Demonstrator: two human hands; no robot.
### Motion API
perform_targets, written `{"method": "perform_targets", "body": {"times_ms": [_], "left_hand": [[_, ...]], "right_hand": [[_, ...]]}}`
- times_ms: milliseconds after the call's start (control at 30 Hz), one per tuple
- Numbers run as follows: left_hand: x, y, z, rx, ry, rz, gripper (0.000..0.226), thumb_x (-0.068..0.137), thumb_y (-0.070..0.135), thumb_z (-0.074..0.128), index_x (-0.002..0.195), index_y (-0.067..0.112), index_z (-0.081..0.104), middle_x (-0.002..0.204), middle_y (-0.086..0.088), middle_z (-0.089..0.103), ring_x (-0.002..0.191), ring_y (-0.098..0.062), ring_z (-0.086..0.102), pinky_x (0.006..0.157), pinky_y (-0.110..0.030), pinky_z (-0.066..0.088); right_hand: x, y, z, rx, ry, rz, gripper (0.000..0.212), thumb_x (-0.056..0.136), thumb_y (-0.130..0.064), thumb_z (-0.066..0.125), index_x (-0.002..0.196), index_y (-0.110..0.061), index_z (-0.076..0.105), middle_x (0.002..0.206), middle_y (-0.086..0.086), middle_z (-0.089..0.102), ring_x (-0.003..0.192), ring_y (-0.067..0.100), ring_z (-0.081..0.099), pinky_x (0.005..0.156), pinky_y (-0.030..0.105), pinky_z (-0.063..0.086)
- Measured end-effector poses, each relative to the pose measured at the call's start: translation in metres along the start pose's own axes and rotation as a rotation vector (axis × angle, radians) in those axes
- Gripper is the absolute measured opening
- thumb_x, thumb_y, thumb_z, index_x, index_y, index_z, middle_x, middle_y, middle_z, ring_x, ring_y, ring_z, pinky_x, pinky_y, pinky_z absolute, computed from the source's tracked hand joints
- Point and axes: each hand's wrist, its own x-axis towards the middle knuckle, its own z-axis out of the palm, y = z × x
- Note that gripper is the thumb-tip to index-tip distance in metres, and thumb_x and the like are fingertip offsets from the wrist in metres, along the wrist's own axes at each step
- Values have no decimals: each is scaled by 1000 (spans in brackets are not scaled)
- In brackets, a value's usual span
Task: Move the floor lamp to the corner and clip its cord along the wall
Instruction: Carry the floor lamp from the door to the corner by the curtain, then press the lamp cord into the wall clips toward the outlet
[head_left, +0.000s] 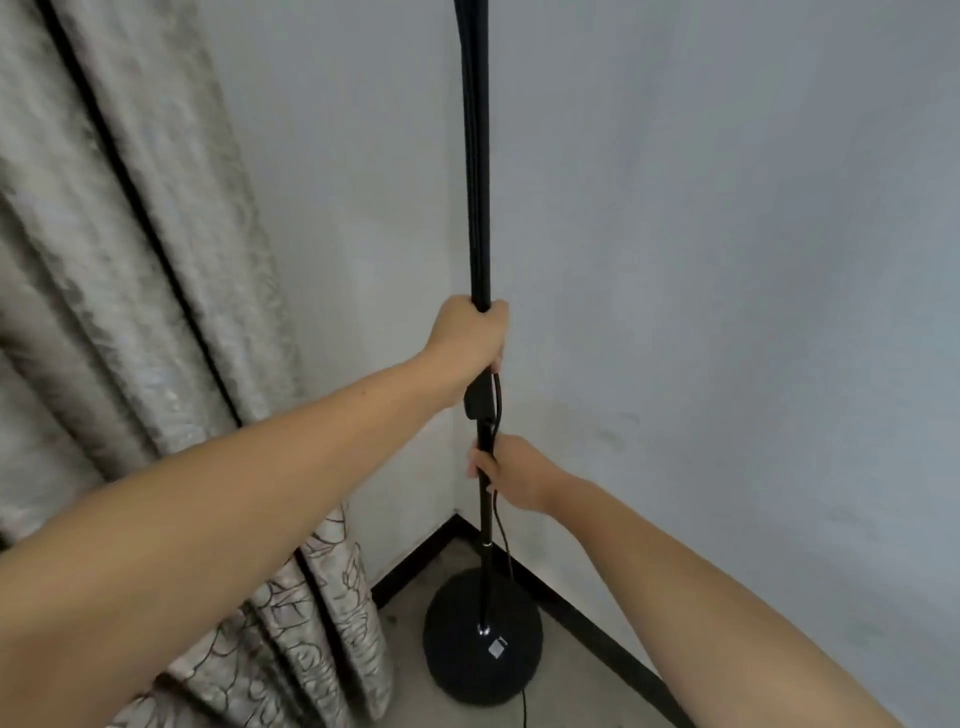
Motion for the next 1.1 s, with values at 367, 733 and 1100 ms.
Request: {"method": "perform_targets", "body": {"times_ms": [367,733,1100], "left_hand": [[38,-38,2,-155,72,276,14,91,15,44,79,11,49,61,1,51,50,-12,50,52,-23,47],[-7,-117,31,-460,439,633,24,82,15,59,94,34,51,78,16,58,67,-10,60,63,-18,51],[20,-207,136,-243,-220,136,27,92,17,54,66,10,56,62,-2,62,50,-12,57,47,-22,52]], "right_hand": [[34,20,31,239,282,-116,20,99,-27,37,97,-14,52,92,9,64,80,19,61,70,36,59],[-89,153,14,562,189,189,13,88,-16,62,75,-16,65,47,-6,49,47,10,47,58,23,52],[-81,124,-37,96,822,149,23,86,-32,63,70,-18,72,47,-9,41,41,6,33,39,14,27]]}}
